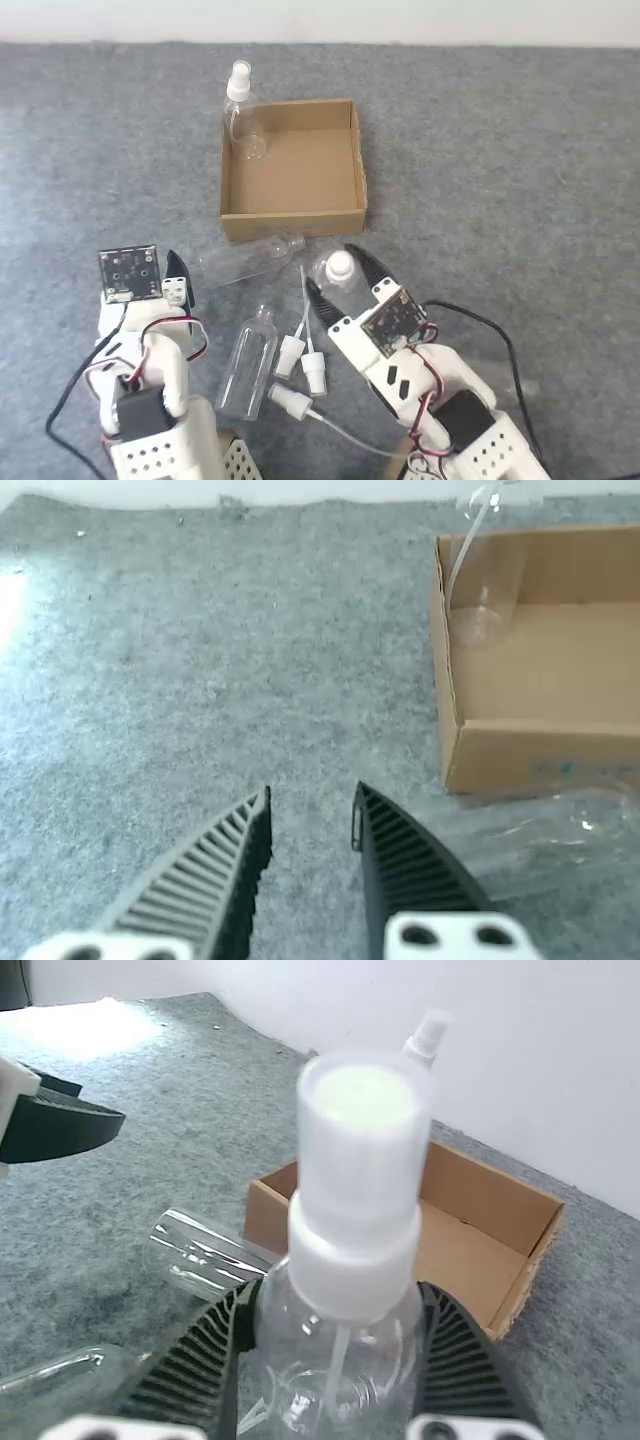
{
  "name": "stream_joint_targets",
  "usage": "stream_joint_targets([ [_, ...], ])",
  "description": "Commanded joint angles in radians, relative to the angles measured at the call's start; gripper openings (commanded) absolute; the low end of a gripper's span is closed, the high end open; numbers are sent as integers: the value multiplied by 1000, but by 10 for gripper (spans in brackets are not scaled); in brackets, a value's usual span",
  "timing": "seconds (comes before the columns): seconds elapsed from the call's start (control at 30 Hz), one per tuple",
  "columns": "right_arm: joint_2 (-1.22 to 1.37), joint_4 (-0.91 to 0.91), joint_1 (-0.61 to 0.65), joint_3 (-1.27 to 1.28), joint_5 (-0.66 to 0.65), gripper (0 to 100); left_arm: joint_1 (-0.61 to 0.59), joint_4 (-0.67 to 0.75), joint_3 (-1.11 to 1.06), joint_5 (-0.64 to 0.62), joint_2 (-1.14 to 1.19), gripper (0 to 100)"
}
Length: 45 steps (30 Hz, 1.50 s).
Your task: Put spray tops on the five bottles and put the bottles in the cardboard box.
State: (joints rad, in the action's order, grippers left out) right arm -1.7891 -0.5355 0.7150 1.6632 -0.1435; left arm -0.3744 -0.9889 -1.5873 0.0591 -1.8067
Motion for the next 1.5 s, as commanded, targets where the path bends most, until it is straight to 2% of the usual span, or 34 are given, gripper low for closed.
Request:
stream_joint_targets([
  [0.0, -18, -91, -47, -72, 23, 111, -2, 3, 10, 0, -17, 124],
  [0.13, -18, -259, -54, -196, 106, 111, -2, 3, 10, 0, -17, 124],
  [0.27, -18, -317, -54, -242, 106, 111, -2, 3, 5, 0, -17, 124],
  [0.4, -8, -318, -54, -261, 51, 111, -2, 3, 4, 0, -17, 124],
  [0.93, 13, -309, -54, -440, 49, 111, -3, 3, 4, 3, -17, 124],
  [1.17, 206, -294, -56, -594, 2, 111, -2, 89, -59, 3, -17, 124],
  [1.47, 504, -170, -54, -713, 6, 111, -2, 92, -62, 2, -17, 124],
])
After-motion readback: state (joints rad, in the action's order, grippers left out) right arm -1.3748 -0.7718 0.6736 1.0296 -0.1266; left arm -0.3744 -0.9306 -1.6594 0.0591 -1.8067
